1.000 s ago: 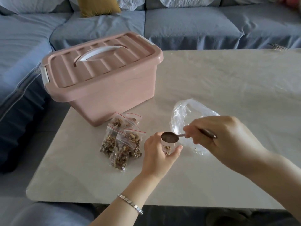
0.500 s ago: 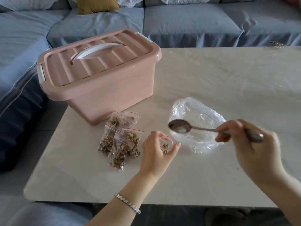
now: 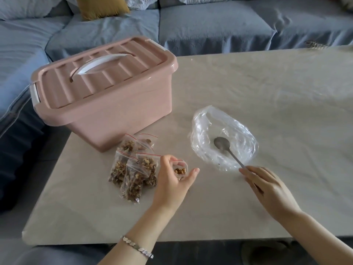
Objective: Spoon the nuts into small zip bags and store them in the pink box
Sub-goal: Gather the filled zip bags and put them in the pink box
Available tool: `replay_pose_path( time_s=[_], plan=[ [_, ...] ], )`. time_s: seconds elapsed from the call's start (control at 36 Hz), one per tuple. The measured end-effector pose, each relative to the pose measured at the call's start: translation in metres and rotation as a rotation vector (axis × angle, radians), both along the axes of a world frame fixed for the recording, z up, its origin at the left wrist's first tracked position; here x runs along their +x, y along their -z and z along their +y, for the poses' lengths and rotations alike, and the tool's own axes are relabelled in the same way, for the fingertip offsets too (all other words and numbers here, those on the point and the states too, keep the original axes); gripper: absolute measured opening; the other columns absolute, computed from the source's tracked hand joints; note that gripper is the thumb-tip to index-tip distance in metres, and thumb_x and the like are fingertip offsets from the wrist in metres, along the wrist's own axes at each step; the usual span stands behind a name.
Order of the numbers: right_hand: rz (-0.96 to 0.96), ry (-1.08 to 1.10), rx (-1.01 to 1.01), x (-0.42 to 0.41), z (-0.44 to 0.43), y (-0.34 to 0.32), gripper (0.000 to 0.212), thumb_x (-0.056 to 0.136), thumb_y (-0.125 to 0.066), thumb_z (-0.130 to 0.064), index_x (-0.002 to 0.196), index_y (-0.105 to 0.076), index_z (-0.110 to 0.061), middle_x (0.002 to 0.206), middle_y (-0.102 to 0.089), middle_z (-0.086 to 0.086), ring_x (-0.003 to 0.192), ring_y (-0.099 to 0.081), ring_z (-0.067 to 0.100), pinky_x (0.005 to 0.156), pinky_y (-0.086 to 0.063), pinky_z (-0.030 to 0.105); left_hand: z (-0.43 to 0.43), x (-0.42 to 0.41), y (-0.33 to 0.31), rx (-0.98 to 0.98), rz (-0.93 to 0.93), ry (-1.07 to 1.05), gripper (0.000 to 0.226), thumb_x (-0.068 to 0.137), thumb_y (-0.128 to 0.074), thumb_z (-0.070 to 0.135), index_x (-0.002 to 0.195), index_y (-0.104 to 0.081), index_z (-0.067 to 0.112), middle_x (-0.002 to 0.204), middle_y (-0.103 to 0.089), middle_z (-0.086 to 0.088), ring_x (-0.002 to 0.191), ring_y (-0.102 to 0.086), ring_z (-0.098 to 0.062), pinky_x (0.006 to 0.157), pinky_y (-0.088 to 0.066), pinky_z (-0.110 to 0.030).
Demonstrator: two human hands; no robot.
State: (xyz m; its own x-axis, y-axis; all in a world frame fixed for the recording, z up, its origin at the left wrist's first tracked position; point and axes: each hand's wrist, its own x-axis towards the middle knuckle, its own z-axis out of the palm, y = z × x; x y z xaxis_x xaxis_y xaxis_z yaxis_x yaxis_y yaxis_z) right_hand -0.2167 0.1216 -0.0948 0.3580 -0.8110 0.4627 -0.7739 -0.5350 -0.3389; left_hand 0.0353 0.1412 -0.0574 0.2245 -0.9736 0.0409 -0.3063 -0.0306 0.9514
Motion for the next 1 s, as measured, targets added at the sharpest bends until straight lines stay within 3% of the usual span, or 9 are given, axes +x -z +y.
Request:
replay_pose_path(
  time_s=[0.19,0.25,0.31,0.39,0.47,0.58,0.75,0.89,1.0],
  plan=[
    [0.09,0.096,0.123,-0.007,0.008,0.003,0.059,0.098,-0.023,-0.045,0.107,-0.07,-0.01,0.109,-0.068,0.006,0.104,-0.049,0.02,0.087,-0.038,0.03,0.003,0.007,0.001,0.042,-0.102,0.093,0.055,0.069,-0.081,0.015,0.092,-0.032,0.027,0.091,-0.054,0.011,0.082,-0.052,0.011,0.073,-0.036,-0.002],
    [0.046,0.107,0.143,-0.002,0.01,-0.007,0.057,0.097,-0.026,-0.046,0.106,-0.07,-0.01,0.112,-0.066,0.007,0.106,-0.048,0.022,0.09,-0.036,0.03,0.005,0.009,0.003,0.05,-0.109,0.102,0.052,0.071,-0.079,0.015,0.092,-0.034,0.028,0.09,-0.054,0.01,0.081,-0.055,0.004,0.075,-0.042,-0.009],
    [-0.062,0.117,0.128,0.011,0.01,-0.024,0.045,0.093,-0.038,-0.04,0.103,-0.07,-0.01,0.11,-0.063,0.008,0.104,-0.05,0.023,0.089,-0.038,0.029,0.006,0.01,0.004,0.06,-0.077,0.112,0.048,0.074,-0.077,0.015,0.091,-0.034,0.028,0.089,-0.055,0.006,0.078,-0.06,-0.012,0.074,-0.051,-0.027],
    [-0.209,0.058,0.161,0.047,0.013,-0.053,0.034,0.087,-0.048,-0.034,0.103,-0.07,-0.014,0.102,-0.059,0.001,0.095,-0.052,0.014,0.084,-0.039,0.02,0.009,0.009,-0.003,0.1,0.001,0.136,0.041,0.076,-0.072,0.027,0.091,-0.034,0.029,0.089,-0.055,-0.001,0.077,-0.062,-0.03,0.073,-0.051,-0.04],
    [-0.221,-0.045,0.279,0.087,0.016,-0.07,0.034,0.084,-0.05,-0.044,0.104,-0.069,-0.025,0.099,-0.055,-0.006,0.09,-0.053,0.007,0.08,-0.039,0.015,0.012,0.009,-0.004,0.071,-0.09,0.149,0.037,0.076,-0.065,0.032,0.091,-0.032,0.031,0.093,-0.052,0.0,0.081,-0.061,-0.023,0.074,-0.052,-0.035],
    [-0.101,-0.097,0.382,0.119,0.014,-0.073,0.025,0.078,-0.06,-0.042,0.098,-0.071,-0.032,0.096,-0.055,-0.002,0.089,-0.056,0.018,0.077,-0.036,0.023,0.014,0.01,-0.006,0.093,-0.178,0.188,0.039,0.084,-0.064,0.024,0.093,-0.026,0.027,0.096,-0.044,0.009,0.088,-0.05,-0.01,0.072,-0.042,-0.016],
    [-0.043,-0.106,0.311,0.131,0.017,-0.07,0.017,0.069,-0.065,-0.033,0.085,-0.073,-0.03,0.092,-0.06,0.0,0.075,-0.062,0.017,0.065,-0.044,0.023,0.019,0.02,-0.009,0.14,-0.186,0.235,0.039,0.086,-0.059,0.026,0.088,-0.022,0.038,0.101,-0.047,0.003,0.091,-0.049,-0.007,0.07,-0.038,-0.018],
    [-0.032,-0.151,0.246,0.13,0.02,-0.067,0.007,0.074,-0.065,-0.028,0.075,-0.072,-0.027,0.096,-0.06,0.0,0.075,-0.06,0.013,0.061,-0.049,0.023,0.02,0.02,-0.008,0.101,-0.241,0.276,0.041,0.087,-0.055,0.025,0.088,-0.019,0.043,0.101,-0.041,0.005,0.09,-0.045,-0.008,0.076,-0.043,-0.024],
    [-0.114,-0.125,0.267,0.129,0.019,-0.07,0.008,0.074,-0.065,-0.026,0.075,-0.073,-0.024,0.089,-0.065,-0.005,0.072,-0.062,0.014,0.06,-0.051,0.024,0.019,0.019,-0.004,0.071,-0.226,0.276,0.036,0.079,-0.059,0.034,0.09,-0.025,0.039,0.092,-0.045,0.011,0.078,-0.047,0.001,0.071,-0.041,-0.014]
  ],
)
